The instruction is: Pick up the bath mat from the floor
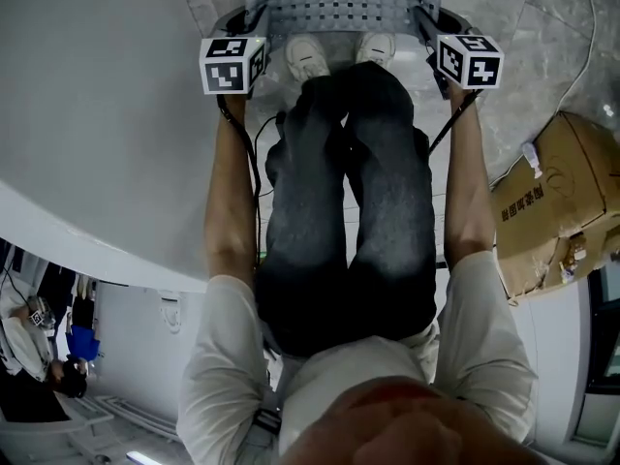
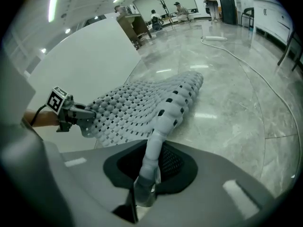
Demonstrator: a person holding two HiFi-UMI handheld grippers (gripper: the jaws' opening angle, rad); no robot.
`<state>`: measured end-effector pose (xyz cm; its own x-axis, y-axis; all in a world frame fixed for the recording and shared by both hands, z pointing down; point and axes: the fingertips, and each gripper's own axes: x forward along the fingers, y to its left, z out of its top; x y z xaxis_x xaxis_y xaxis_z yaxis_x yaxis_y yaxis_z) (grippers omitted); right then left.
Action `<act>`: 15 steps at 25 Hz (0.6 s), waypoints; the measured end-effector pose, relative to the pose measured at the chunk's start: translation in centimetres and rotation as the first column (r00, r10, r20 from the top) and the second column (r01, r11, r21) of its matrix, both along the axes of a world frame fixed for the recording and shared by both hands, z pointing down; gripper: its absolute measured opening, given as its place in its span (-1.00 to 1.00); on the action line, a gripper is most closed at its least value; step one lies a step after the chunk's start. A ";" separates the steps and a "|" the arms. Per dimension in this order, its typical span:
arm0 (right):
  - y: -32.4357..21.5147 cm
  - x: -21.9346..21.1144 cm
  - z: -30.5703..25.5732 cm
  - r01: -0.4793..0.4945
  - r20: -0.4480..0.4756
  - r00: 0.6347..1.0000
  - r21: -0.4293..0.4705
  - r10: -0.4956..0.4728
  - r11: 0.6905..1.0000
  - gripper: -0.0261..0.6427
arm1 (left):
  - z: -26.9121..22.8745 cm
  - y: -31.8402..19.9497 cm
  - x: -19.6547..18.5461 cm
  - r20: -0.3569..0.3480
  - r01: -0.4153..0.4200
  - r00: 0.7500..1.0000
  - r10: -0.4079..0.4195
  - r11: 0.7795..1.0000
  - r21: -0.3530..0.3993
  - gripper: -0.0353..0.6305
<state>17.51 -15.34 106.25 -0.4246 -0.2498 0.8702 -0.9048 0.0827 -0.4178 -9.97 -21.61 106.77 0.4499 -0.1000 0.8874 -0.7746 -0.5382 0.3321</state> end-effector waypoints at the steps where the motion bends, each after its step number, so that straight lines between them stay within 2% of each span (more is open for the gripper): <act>1: 0.2 0.1 -0.8 0.003 -0.001 1.000 0.001 -0.003 1.000 -0.75 | -0.7 0.3 0.2 -0.002 0.006 1.000 -0.006 1.000 0.000 -0.73; 7: 0.4 0.2 -7.0 0.012 -0.012 1.000 0.018 -0.012 1.000 -0.77 | -6.1 1.2 0.2 -0.025 0.039 0.999 -0.039 0.999 -0.004 -0.74; 15: 1.7 0.3 -13.8 -0.009 -0.020 1.000 0.024 0.010 1.000 -0.78 | -12.6 2.3 0.3 -0.050 0.043 0.998 -0.043 0.999 0.008 -0.75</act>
